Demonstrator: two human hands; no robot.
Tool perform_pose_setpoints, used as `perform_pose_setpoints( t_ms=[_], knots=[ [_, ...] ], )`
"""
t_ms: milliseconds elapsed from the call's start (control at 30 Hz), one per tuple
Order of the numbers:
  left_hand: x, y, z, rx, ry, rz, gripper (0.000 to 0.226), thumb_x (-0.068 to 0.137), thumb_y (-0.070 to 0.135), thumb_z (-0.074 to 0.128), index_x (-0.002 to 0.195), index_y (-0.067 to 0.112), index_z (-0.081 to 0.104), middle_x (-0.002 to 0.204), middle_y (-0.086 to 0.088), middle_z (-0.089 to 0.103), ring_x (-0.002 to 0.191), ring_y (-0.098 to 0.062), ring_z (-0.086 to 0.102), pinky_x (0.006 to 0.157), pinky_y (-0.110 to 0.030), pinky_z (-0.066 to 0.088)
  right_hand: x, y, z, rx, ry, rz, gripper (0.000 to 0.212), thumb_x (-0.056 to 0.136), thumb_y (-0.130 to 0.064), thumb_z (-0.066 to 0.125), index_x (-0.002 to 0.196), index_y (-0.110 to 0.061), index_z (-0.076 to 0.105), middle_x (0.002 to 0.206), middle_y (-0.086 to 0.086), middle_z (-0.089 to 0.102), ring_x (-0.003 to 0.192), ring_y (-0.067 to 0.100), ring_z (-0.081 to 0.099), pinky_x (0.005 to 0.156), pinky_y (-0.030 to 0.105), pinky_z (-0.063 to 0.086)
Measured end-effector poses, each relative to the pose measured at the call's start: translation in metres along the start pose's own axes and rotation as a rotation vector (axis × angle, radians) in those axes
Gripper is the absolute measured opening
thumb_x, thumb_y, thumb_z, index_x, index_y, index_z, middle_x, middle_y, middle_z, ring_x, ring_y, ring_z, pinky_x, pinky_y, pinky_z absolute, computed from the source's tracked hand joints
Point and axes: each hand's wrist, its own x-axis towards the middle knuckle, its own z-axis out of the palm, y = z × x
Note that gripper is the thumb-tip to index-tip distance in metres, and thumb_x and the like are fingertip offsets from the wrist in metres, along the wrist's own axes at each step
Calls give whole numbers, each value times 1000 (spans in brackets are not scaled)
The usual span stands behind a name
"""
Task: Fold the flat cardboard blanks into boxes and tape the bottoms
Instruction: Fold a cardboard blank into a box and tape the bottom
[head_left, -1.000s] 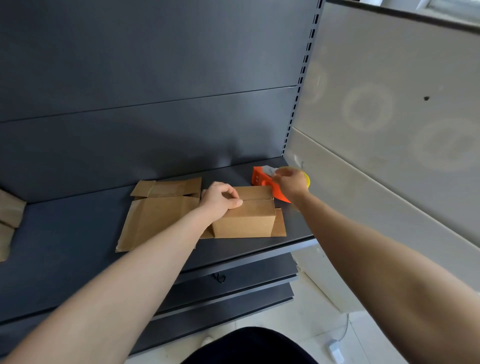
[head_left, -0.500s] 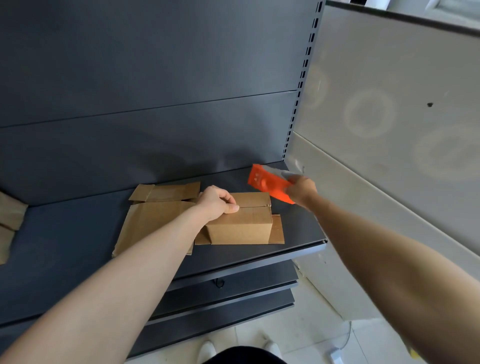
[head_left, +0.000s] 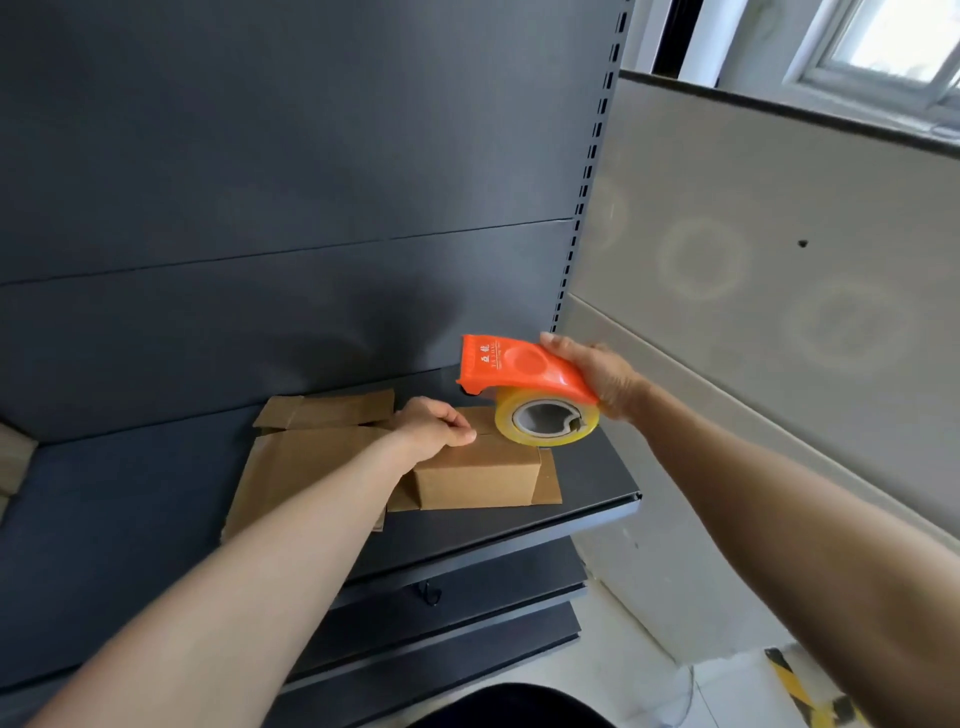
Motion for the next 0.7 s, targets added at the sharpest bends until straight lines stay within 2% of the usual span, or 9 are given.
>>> perform_pose_setpoints(
  t_ms=[100,167,233,300,333,400,467,567,700],
  knots=[
    [-4,-1,-1,-48,-16,39,4,82,16,74,84,14,71,103,7,56,102,-14,54,87,-26,43,0,-2,2,-60,21,13,49,81,-51,67,95,-4,63,84,17,69,72,29,67,80,43,56],
    [-4,-2,-5,-86,-23,53,18,87,20,67,100,7,71,117,3,55,113,-16,52,90,-25,39,-2,-4,2,-94,40,4,41,84,-48,64,87,-8,62,81,15,69,71,28,66,80,42,55],
    [-8,3,-12,-180,31,76,37,95,34,54,107,4,70,123,-2,57,119,-18,50,96,-29,34,-1,-5,3,-114,43,-10,39,85,-48,63,84,-9,61,79,13,68,71,27,65,81,42,55],
    [-13,9,-19,-349,88,83,59,94,52,35,100,5,70,117,-3,61,112,-17,49,102,-35,32,-1,-8,4,-145,28,-11,40,84,-50,63,83,-10,62,78,12,68,69,26,65,80,41,55],
    [-13,12,-22,-447,88,61,64,94,57,29,93,8,70,111,-4,63,106,-18,52,100,-38,36,-1,-9,5,-163,22,-9,41,84,-50,63,83,-10,62,77,12,68,67,25,65,78,39,55],
    [-14,16,-28,-620,11,4,63,95,59,28,88,10,67,95,-7,66,88,-19,57,84,-34,45,0,-13,7,-197,27,-10,40,84,-50,63,82,-10,62,75,10,68,64,21,65,70,35,56],
    [-14,17,-29,-691,-67,-12,47,95,49,45,91,7,64,87,-9,63,77,-17,57,72,-29,48,1,-14,9,-226,37,-20,39,84,-50,64,80,-12,62,74,8,68,63,20,65,66,31,55],
    [-15,11,-25,-739,-77,-15,17,95,20,56,90,4,61,78,-8,59,70,-16,56,66,-27,49,3,-15,11,-260,18,-28,38,82,-51,65,80,-13,62,78,7,68,68,20,65,76,35,55],
    [-13,3,-16,-762,-6,-30,18,96,9,53,80,3,60,71,-9,56,70,-18,56,70,-30,52,5,-17,14,-323,-24,-45,43,79,-57,65,81,-14,66,83,7,70,73,22,67,81,36,56]
  ],
)
